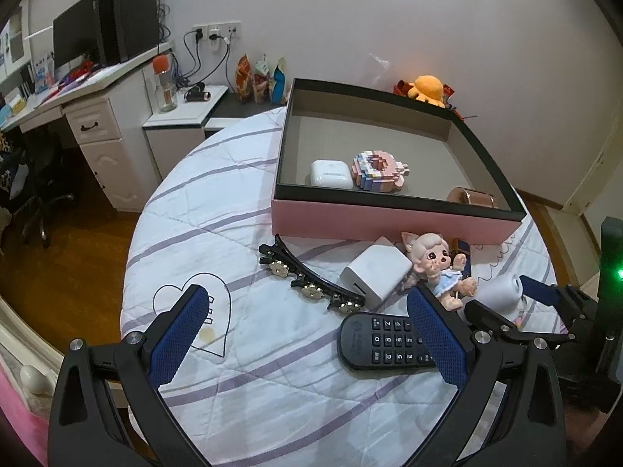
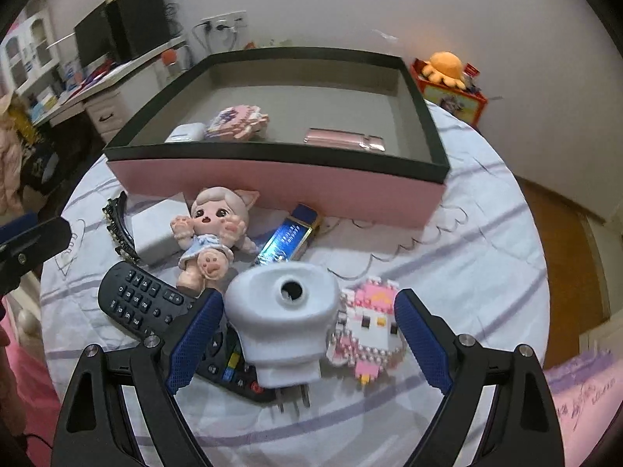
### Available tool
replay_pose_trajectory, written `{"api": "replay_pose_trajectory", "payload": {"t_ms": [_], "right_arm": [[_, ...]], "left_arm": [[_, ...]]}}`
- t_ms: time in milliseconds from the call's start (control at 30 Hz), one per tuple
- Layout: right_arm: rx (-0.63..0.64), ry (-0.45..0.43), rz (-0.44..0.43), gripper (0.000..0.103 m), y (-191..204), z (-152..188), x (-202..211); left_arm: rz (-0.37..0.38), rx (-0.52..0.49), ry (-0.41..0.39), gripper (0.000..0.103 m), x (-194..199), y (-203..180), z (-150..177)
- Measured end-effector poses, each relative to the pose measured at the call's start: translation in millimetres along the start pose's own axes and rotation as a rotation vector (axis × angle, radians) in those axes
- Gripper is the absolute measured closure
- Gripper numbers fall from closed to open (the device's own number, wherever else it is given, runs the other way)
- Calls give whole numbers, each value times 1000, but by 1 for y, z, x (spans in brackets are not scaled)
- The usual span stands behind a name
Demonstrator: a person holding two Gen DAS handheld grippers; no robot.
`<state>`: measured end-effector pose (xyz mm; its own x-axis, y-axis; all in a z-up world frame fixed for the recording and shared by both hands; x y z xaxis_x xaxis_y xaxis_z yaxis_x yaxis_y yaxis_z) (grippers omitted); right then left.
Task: Organize rigid objects
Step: 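Reach the right gripper to the white plug device and grasp it, then lift the plug device into the box tray and lower it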
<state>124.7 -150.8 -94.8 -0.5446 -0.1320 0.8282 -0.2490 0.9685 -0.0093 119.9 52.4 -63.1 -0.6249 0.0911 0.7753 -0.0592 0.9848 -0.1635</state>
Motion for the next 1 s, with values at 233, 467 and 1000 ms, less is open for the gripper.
{"api": "replay_pose_trajectory", "payload": {"t_ms": [233, 467, 1000], "right_arm": [[52, -5, -75, 43, 12, -1, -6], [-3, -40, -112, 46, 7, 4, -1], [15, -73, -102, 46, 13, 4, 1]], "left_arm": [[-9, -3, 7, 0, -4, -2, -1], [-9, -10, 11, 0, -6, -5, 1], [-13, -4, 9, 0, -4, -6, 3]]}}
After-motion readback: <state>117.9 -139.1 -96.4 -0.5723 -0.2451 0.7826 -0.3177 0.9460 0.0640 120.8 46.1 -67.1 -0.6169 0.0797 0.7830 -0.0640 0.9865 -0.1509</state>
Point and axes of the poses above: each gripper's, at about its wrist camera, not at the fingertips, and x roughly against the way its jaws point, y to its left, z to its underside, the point moved 4 cm from there along -x, roughly the way its jaws point, and after that the axes turned 4 degrees about x, right-handed, at the moved point
